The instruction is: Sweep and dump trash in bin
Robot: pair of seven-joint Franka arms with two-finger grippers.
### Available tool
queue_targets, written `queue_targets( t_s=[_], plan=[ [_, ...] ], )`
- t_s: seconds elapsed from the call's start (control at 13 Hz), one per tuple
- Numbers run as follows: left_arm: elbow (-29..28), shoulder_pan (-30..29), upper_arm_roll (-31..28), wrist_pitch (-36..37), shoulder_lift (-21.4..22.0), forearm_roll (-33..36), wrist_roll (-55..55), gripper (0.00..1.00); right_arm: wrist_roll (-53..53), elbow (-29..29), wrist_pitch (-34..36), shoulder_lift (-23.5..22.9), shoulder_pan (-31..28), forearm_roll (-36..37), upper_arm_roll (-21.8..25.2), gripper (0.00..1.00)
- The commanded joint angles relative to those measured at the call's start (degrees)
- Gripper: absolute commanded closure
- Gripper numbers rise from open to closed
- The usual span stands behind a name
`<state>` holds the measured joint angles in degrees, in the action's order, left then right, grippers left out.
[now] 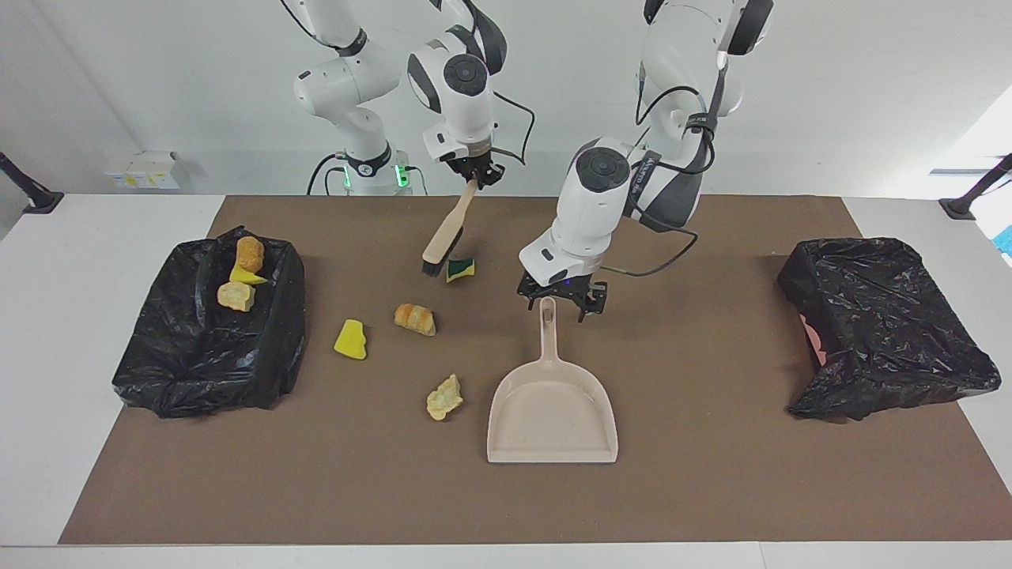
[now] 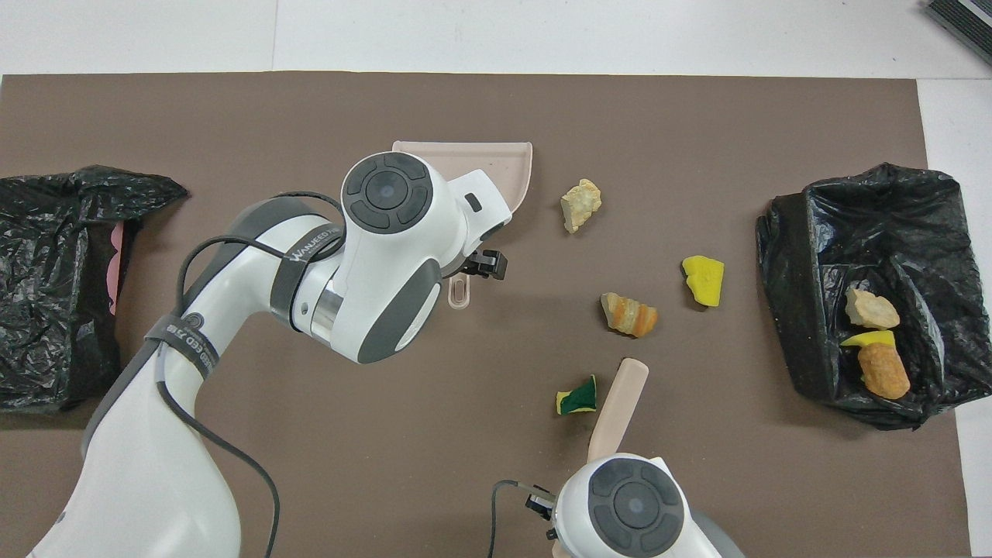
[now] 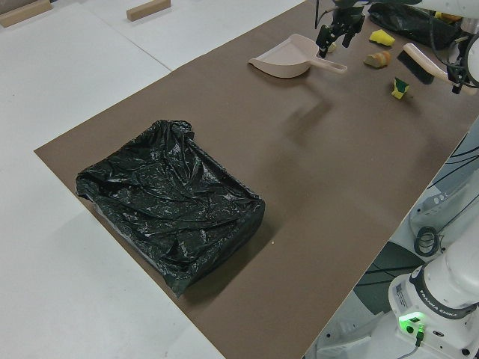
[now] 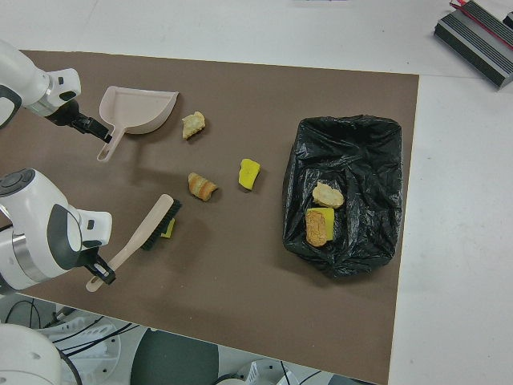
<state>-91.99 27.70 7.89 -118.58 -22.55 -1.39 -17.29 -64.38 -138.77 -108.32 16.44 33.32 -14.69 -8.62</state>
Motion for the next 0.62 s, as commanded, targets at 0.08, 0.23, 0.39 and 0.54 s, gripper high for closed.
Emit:
queue_targets(
  t_s=[0.08, 0.23, 0.39, 0.54],
  plan=[
    [-0.73, 2.45, -0.86, -2.96, -3.11, 1.30, -2.84, 0.00, -8.12, -1.07, -0.58, 0.96, -1.67, -4.09, -0.78, 1.00],
    [-0.82, 2.45, -0.86, -3.06, -3.11, 1.30, -3.02, 0.00, -11.18, -1.16, -2.06, 0.00, -2.47, -6.74, -0.78, 1.00],
    [-1.43, 2.45, -0.86, -2.97, -3.03, 1.30, -3.10, 0.03, -15.66, -1.16, -7.58, -3.68, -0.55, -7.54, -0.96, 1.00],
    [-2.93, 2.54, -0.86, -2.97, -2.76, 1.30, -3.10, 0.26, -17.53, -0.89, -11.90, -6.68, 1.48, -8.42, -0.87, 1.00]
  ],
)
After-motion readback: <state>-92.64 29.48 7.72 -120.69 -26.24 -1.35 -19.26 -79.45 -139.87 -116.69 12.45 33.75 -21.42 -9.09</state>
